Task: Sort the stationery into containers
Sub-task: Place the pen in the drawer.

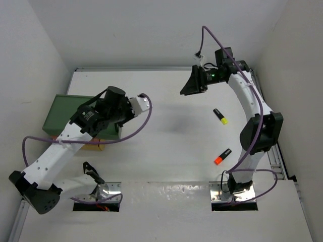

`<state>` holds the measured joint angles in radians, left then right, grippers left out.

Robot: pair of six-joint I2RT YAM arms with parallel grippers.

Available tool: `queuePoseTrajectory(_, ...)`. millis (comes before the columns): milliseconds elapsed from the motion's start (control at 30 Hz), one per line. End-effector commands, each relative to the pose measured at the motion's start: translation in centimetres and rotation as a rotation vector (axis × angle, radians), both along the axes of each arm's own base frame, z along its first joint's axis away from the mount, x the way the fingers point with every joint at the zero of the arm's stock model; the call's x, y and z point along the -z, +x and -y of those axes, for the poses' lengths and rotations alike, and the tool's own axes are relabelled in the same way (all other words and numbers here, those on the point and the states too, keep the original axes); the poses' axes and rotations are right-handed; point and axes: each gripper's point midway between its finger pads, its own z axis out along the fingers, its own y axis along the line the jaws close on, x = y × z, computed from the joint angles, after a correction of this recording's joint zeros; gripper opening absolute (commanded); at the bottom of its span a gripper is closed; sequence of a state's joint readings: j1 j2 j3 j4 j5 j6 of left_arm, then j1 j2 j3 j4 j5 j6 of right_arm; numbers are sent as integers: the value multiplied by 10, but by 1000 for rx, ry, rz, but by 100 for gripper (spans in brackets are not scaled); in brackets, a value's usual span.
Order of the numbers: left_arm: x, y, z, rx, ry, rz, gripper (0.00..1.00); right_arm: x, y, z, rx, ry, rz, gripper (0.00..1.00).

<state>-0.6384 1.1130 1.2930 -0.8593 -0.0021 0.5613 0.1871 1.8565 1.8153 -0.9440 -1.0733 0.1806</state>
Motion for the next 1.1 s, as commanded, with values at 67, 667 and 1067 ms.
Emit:
queuePoseTrajectory(67, 16, 19, -72, -503, -90, -100, 0, 2, 0, 11, 65, -55, 65, 56)
queuePoseTrajectory(667, 53, 21, -109, -984, -446, -546, 1, 60, 18, 65, 205, -260, 35, 55)
queuePoseTrajectory(1067, 40, 29, -115, -992, -455, -482, 48, 112, 37, 131, 315, -500, 40, 56)
